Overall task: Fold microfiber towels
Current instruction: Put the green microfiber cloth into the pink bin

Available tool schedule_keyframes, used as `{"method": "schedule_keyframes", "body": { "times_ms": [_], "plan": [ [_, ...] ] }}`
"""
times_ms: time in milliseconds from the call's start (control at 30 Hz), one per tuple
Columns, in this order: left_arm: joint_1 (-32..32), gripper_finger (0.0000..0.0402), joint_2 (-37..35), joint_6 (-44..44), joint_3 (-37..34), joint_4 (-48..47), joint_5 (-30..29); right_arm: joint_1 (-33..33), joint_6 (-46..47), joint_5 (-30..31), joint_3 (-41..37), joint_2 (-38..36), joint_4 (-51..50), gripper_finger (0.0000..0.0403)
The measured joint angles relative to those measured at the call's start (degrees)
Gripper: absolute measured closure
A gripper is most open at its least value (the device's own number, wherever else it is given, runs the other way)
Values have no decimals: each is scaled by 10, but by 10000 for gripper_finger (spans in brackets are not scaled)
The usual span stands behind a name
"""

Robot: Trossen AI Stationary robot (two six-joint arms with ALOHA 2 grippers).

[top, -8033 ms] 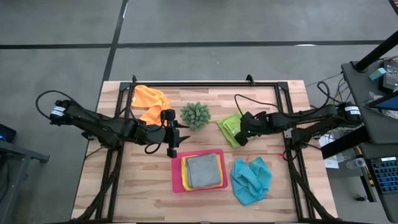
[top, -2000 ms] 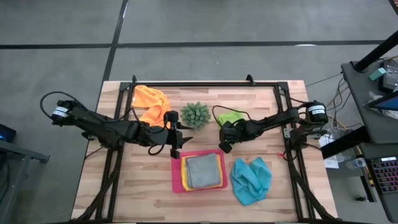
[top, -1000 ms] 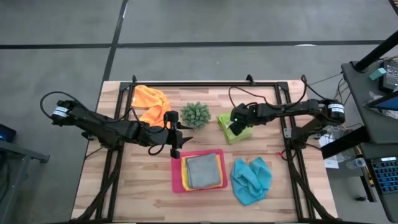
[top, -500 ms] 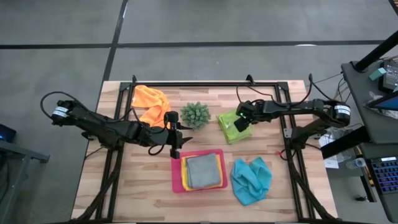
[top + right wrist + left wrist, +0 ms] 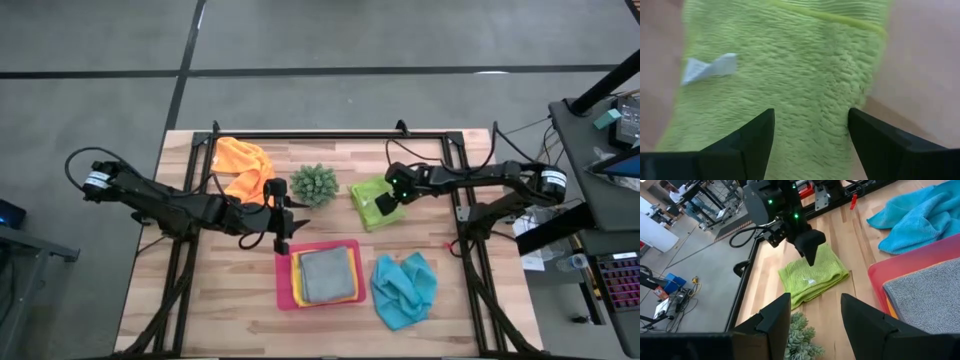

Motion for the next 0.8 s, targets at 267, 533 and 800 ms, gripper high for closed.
{"method": "schedule_keyframes", "body": {
  "times_ms": [267, 533, 800],
  "plan": [
    [2, 243, 0, 0, 0, 2, 0, 0, 7, -49, -39, 0, 100, 169],
    [2, 243, 0, 2, 0, 14, 0, 0, 28, -53, -74, -1, 174, 182],
    [3, 243, 0, 3, 0, 14, 0, 1, 24, -51, -76, 0, 185, 184]
  ]
}}
